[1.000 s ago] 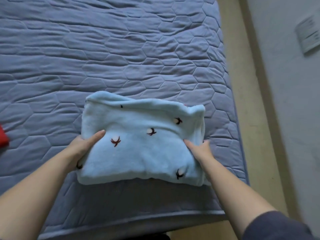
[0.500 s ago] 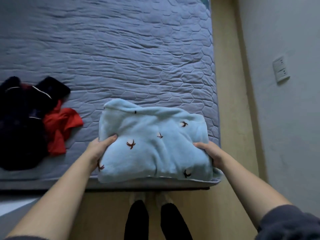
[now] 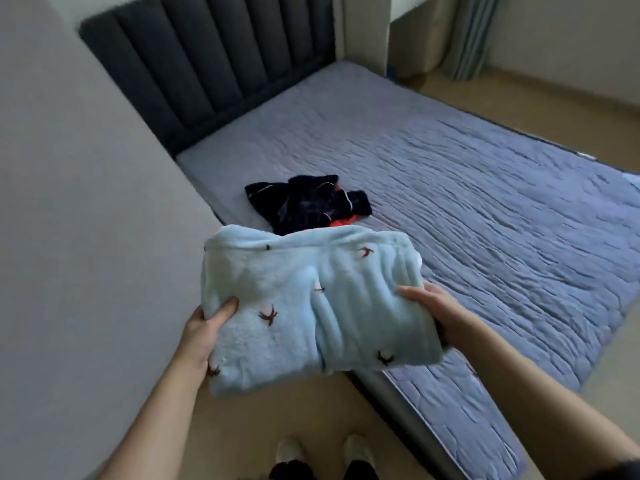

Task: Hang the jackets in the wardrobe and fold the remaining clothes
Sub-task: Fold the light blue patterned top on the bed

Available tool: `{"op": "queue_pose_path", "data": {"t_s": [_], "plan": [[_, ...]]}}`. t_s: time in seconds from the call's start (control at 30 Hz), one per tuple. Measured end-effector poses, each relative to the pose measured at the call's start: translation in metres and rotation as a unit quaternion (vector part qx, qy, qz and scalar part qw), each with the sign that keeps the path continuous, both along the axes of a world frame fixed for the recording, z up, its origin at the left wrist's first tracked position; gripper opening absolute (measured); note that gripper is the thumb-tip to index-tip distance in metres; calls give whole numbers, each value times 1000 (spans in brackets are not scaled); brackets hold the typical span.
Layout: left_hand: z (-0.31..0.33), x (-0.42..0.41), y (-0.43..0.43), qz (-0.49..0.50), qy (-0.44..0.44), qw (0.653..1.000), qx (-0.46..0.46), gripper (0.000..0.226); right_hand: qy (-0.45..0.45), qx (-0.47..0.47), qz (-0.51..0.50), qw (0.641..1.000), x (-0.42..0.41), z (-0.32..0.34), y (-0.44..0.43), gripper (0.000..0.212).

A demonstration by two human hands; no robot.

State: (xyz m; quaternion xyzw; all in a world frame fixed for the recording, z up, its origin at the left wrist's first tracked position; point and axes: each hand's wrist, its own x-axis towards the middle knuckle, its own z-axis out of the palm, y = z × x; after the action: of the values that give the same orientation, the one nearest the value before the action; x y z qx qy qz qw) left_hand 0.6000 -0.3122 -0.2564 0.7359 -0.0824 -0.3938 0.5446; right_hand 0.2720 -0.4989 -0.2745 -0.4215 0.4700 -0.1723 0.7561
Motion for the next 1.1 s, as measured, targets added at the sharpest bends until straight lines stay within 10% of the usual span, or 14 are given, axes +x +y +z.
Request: {"op": "queue_pose_path", "data": {"t_s": [0.7,1.1], "plan": [[106,-67,560,489,-157,856,-60,66,-151,-105,509,841,276,107,387,42],[176,-210,844,705,-275,650,68,65,-288,-87,785,542,321,184,764,48]]}}
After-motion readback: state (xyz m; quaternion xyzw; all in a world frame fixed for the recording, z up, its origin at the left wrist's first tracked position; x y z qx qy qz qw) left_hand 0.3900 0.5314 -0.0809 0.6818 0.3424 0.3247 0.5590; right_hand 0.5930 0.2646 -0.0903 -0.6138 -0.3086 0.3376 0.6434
